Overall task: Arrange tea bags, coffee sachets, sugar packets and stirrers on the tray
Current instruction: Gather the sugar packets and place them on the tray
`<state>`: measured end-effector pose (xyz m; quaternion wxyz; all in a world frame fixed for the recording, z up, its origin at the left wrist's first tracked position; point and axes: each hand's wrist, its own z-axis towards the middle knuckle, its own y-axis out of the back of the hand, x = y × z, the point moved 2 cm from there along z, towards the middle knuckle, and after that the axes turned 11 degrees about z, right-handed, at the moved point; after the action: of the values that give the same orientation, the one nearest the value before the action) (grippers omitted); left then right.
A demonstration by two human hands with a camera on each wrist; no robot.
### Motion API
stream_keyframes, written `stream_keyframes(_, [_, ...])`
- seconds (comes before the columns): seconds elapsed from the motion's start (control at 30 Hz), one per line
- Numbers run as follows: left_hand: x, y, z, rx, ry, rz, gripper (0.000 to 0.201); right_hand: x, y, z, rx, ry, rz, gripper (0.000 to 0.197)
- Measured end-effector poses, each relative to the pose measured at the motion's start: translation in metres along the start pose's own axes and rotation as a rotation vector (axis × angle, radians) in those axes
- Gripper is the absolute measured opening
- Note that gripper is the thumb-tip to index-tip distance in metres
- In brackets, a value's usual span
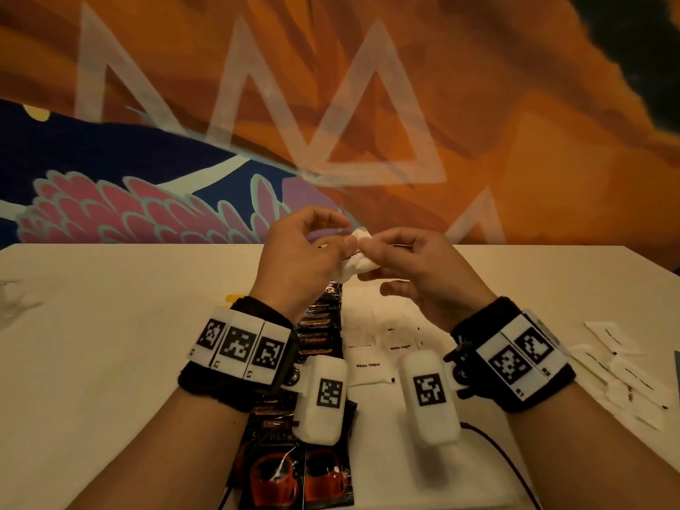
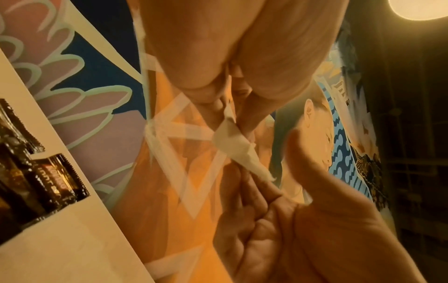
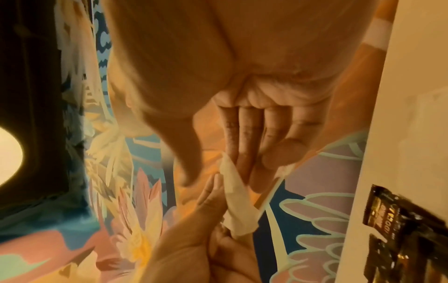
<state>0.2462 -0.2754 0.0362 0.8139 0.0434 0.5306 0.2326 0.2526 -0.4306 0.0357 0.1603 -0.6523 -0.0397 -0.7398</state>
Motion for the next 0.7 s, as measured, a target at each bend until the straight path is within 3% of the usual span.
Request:
stream_keyframes(0.07, [-0.001,-0.002,-0.001,0.071,-0.016,0.008,0.018,-0.001,0.001,0.003,-0.024,0.053,-0.077,0.022])
stream_keyframes(0.17, [-0.001,-0.004,-0.003,0.186,-0.02,0.046,0.02,-0.002,-0.001,0.006,-0.035,0.118,-0.19,0.012])
stream_keyframes(0.33, [0.002,-0.002,-0.002,0.042,0.027,-0.045,0.012,-0.001,-0.009,0.008,-0.004,0.181,-0.173,0.026])
stream_keyframes(0.5, [0.001,0.002,0.003,0.06,0.201,-0.266,0.013,0.002,-0.001,0.011,-0.077,0.242,-0.11,0.02])
stream_keyframes(0.57, [0.001,0.001,0.004,0.126,0.187,-0.215,0.015,0.005,0.004,0.012,-0.091,0.265,-0.107,0.018])
stream_keyframes(0.7, [0.001,-0.001,0.0,0.157,0.0,0.098,0.008,0.006,0.005,0.009,-0.051,0.288,-0.212,0.016])
